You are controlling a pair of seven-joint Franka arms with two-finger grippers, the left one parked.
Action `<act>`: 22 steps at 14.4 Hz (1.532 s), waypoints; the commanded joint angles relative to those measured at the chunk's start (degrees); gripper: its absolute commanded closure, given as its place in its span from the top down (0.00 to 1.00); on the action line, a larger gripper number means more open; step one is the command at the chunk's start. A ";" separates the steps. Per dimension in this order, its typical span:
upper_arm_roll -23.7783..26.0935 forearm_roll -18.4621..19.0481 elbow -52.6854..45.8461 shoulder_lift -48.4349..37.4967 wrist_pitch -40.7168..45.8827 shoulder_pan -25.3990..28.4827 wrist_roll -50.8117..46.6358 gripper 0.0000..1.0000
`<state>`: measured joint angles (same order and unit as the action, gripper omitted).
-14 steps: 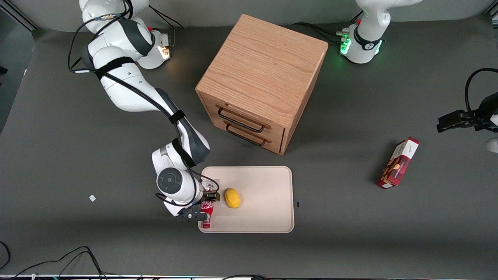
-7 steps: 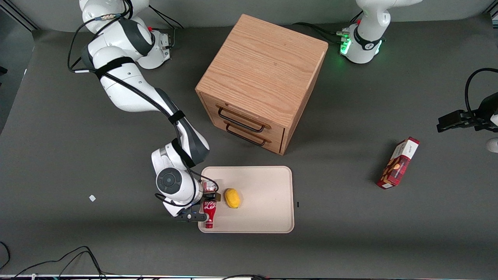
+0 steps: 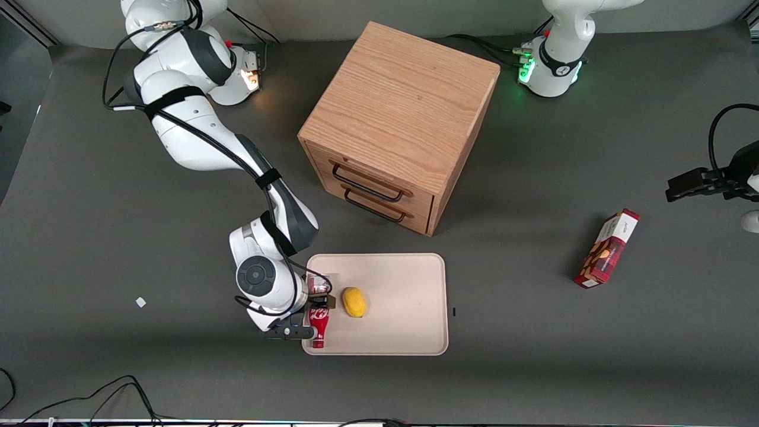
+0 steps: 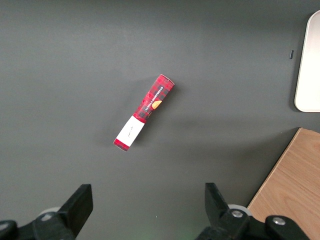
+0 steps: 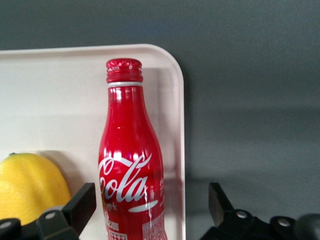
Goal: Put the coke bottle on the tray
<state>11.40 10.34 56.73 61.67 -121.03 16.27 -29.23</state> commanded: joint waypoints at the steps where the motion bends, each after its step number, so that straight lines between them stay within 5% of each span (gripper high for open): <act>1: 0.11 0.12 -0.83 -2.68 5.16 0.26 -0.21 1.00; 6: -0.06 -2.87 2.05 -10.67 14.92 -1.49 -0.30 1.00; 15: 5.47 -3.13 33.15 -38.69 15.73 -16.08 6.90 1.00; 19: 17.83 -3.49 40.38 -44.87 15.65 -31.52 7.26 1.00; 22: 18.84 -3.49 46.88 -50.93 15.38 -33.06 8.66 1.00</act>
<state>29.67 8.37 96.69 16.59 -104.28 -15.81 -22.48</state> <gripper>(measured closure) 0.000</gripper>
